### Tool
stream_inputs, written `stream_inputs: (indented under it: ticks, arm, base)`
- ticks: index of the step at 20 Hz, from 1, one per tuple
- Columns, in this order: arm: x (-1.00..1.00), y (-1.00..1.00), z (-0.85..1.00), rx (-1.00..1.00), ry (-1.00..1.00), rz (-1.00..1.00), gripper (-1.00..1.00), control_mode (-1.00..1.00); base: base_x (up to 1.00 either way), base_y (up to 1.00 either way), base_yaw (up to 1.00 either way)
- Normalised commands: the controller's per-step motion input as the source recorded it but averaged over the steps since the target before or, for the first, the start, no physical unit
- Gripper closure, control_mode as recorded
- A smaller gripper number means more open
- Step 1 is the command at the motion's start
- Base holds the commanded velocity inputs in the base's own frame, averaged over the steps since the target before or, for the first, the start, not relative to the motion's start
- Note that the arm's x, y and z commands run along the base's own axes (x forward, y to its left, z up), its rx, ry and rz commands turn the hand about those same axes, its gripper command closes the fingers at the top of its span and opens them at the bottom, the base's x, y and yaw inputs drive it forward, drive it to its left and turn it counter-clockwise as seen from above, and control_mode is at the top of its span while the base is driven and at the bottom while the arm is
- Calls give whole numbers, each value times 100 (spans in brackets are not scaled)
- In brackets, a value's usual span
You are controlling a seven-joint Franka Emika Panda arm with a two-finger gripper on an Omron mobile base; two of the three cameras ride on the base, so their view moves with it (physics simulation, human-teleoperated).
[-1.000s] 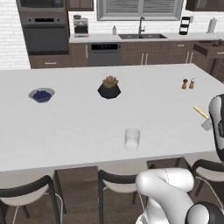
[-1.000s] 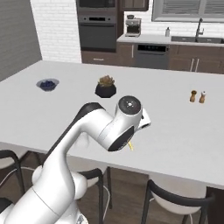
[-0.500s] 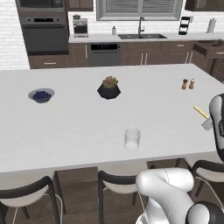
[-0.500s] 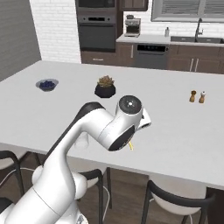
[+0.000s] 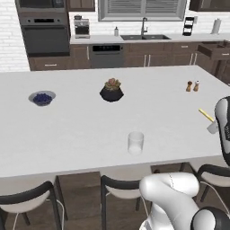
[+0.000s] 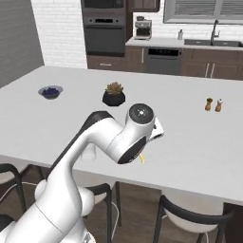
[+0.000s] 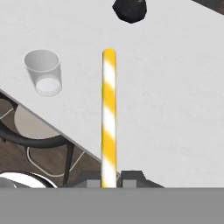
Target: Take a straw from the drawer in front and place it inside the glass cup on the dining counter.
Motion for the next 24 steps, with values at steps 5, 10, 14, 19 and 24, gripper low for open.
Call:
stream_inputs:
  ticks: [5,10,14,19,24]
  arm:
    - [0,0,0,0,0,0,100,100]
    - [0,0,0,0,0,0,100,100]
    - [0,0,0,0,0,0,100,100]
    - [0,0,0,0,0,0,100,100]
    - [0,0,0,0,0,0,100,100]
  base:
    - [3,45,8]
    - [11,79,20]
    - [20,63,30]
    - [45,7,61]
    - [48,2,69]
